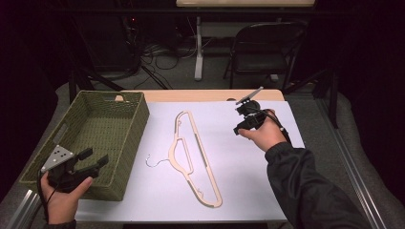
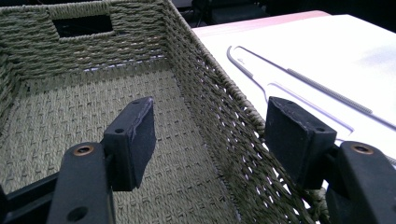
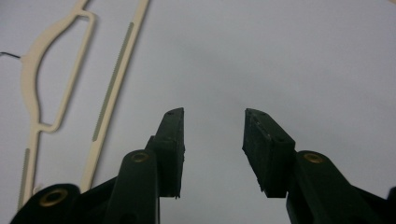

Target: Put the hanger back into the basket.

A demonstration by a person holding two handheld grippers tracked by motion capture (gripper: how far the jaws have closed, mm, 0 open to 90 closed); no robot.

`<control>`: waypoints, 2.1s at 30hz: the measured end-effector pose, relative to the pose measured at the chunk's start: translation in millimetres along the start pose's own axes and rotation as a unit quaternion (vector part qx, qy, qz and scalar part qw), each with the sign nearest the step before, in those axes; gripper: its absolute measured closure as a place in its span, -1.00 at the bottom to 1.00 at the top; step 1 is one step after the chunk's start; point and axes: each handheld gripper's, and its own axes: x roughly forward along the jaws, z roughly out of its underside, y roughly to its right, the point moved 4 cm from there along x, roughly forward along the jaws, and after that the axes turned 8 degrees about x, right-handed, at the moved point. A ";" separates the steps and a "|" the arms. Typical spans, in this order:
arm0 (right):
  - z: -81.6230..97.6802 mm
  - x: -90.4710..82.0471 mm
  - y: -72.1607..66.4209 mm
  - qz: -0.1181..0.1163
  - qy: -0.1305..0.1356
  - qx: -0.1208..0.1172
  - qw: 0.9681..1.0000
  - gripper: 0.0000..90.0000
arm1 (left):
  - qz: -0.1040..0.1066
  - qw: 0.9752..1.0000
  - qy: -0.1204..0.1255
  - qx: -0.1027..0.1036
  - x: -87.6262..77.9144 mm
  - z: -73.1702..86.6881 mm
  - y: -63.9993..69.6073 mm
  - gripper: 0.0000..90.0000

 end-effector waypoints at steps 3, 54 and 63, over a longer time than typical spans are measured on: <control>-4.4 8.9 0.9 0.010 -0.015 0.003 1.000 0.32 | 0.001 1.000 0.000 0.000 0.3 0.4 -0.3 -0.25; -6.2 133.2 -99.4 -0.029 -0.140 -0.010 0.990 0.44 | -0.002 1.000 -0.009 0.000 3.9 4.0 -1.8 -0.25; -5.0 139.9 -102.8 -0.027 -0.133 0.004 0.991 0.43 | -0.001 1.000 -0.009 0.000 4.8 4.5 -1.5 -0.25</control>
